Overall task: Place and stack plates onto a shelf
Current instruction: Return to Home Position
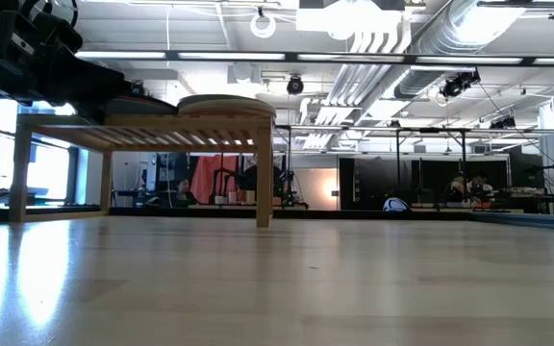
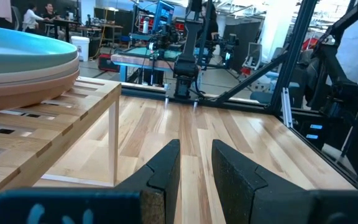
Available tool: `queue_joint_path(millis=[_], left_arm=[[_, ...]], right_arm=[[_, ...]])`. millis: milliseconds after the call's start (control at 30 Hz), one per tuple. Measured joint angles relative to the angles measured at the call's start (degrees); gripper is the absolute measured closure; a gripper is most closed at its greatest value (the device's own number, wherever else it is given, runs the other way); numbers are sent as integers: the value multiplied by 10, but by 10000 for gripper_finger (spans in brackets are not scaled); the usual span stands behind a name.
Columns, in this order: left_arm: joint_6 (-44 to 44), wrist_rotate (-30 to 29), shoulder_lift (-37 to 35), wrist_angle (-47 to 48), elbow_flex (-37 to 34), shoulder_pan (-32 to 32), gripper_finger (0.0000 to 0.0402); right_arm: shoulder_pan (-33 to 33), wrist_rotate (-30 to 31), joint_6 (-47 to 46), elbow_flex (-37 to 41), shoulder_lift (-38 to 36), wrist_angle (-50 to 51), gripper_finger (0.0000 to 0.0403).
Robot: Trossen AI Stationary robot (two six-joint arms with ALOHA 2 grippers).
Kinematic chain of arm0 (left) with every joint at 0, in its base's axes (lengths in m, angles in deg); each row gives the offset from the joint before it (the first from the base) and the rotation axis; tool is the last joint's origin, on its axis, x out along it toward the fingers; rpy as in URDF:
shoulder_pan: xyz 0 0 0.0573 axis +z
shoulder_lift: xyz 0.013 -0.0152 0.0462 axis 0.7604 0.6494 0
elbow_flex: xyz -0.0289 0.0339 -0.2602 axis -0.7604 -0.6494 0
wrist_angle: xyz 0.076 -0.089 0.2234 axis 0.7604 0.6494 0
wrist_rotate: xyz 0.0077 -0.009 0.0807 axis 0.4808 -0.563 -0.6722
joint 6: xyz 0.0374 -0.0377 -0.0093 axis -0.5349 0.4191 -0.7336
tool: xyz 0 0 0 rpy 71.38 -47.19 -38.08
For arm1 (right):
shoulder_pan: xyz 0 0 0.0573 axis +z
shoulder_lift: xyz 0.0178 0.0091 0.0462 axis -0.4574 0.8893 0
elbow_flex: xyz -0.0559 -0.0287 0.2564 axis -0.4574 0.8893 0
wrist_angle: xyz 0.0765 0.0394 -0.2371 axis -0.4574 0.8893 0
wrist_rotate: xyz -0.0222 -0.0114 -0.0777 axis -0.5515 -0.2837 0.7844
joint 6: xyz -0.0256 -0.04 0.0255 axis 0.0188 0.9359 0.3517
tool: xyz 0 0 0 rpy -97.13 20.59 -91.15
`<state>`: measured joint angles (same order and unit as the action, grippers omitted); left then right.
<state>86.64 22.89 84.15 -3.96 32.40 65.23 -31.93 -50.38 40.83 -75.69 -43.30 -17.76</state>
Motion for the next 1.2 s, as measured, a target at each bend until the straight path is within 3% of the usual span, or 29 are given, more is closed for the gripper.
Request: queue_joint_path(millis=[633, 833, 1200], left_arm=[[0, 0, 0, 0, 0, 0, 319], [0, 0, 0, 0, 0, 0, 319], [0, 0, 0, 0, 0, 0, 319]], right_arm=[[0, -128, -30, 437, -81, -365, 272], [0, -137, -41, 508, -110, -403, 272], [0, -159, -75, 598, -231, -441, 272]])
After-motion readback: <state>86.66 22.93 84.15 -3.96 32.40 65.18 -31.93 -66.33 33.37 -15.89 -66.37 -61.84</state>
